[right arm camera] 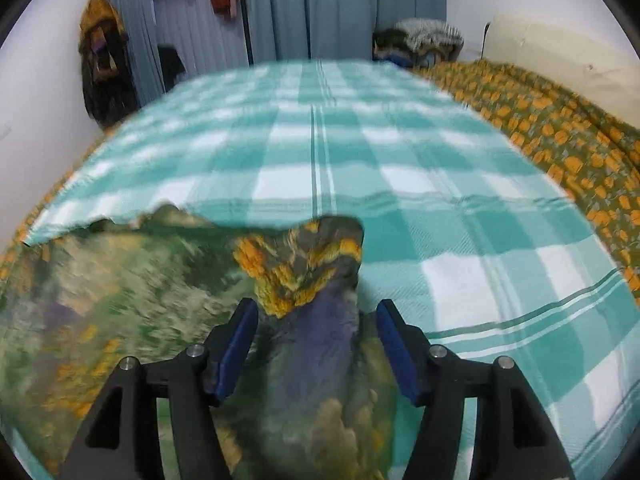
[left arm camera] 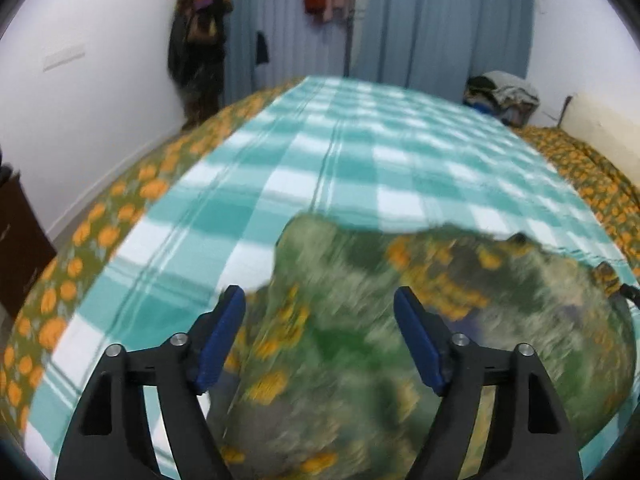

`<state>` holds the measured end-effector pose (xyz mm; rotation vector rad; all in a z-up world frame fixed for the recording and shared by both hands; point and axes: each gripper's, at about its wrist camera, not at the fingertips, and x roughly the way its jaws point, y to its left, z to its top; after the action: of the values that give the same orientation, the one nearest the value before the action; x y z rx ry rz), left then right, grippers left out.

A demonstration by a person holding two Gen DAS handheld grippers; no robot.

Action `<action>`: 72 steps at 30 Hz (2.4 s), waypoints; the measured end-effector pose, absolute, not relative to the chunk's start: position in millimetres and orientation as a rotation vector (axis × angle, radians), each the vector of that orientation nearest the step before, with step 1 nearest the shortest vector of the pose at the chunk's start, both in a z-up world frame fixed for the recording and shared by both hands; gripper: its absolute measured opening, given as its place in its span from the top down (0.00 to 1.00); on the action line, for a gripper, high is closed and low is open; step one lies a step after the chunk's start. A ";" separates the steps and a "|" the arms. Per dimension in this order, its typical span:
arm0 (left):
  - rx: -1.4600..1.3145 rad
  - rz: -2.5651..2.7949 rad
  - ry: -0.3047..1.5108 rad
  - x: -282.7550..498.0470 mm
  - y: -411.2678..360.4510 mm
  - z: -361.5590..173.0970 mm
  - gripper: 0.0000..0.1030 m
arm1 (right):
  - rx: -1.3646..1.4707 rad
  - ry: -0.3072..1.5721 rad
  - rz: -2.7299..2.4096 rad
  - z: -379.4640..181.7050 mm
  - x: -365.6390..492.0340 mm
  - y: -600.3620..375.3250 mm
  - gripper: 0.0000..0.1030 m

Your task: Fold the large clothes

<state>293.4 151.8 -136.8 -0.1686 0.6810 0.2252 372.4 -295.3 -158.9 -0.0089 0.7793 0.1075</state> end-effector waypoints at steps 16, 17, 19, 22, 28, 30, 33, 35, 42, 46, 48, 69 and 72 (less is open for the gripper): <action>-0.332 0.288 0.831 337.2 193.3 -230.9 0.17 | 0.105 0.798 0.264 -225.4 362.6 -291.9 0.39; -0.308 0.294 0.834 337.1 189.6 -228.1 0.17 | 0.109 0.798 0.266 -225.2 362.9 -292.2 0.39; -0.280 0.302 0.843 332.9 184.1 -217.7 0.18 | 0.119 0.801 0.271 -224.0 363.9 -293.2 0.39; -0.245 0.258 0.788 308.7 168.6 -189.4 0.19 | 0.096 0.818 0.245 -211.7 358.9 -294.2 0.39; -0.106 -0.010 0.720 274.0 86.6 -135.1 0.10 | 0.167 0.774 0.264 -181.1 304.0 -300.9 0.38; -0.087 -0.116 0.766 283.5 54.0 -131.5 0.09 | 0.180 0.763 0.270 -179.2 289.0 -302.5 0.38; -0.074 -0.184 0.863 309.3 12.2 -143.8 0.09 | 0.197 0.741 0.258 -180.0 267.2 -306.0 0.38; -0.049 -0.158 0.944 332.4 -6.3 -162.5 0.10 | 0.203 0.741 0.250 -183.2 258.5 -309.8 0.38; -0.073 -0.073 1.036 388.5 -15.3 -183.1 0.06 | 0.186 0.738 0.280 -189.7 258.1 -315.8 0.38; -0.068 -0.016 1.047 423.4 -16.9 -188.4 0.06 | 0.183 0.730 0.301 -193.2 260.3 -313.5 0.34; -0.042 -0.003 1.055 437.1 -20.6 -194.9 0.04 | 0.169 0.724 0.308 -192.9 261.2 -312.3 0.34; 0.041 -0.090 1.054 351.1 -39.3 -192.6 0.01 | 0.226 0.764 0.367 -199.8 270.9 -321.5 0.32; 0.125 -0.090 1.009 317.7 -51.5 -193.4 0.01 | 0.240 0.757 0.363 -201.1 269.8 -325.0 0.32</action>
<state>317.7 -51.5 -193.4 0.1251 1.0092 -0.0903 269.8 -325.0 -201.2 0.2403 0.7572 0.3626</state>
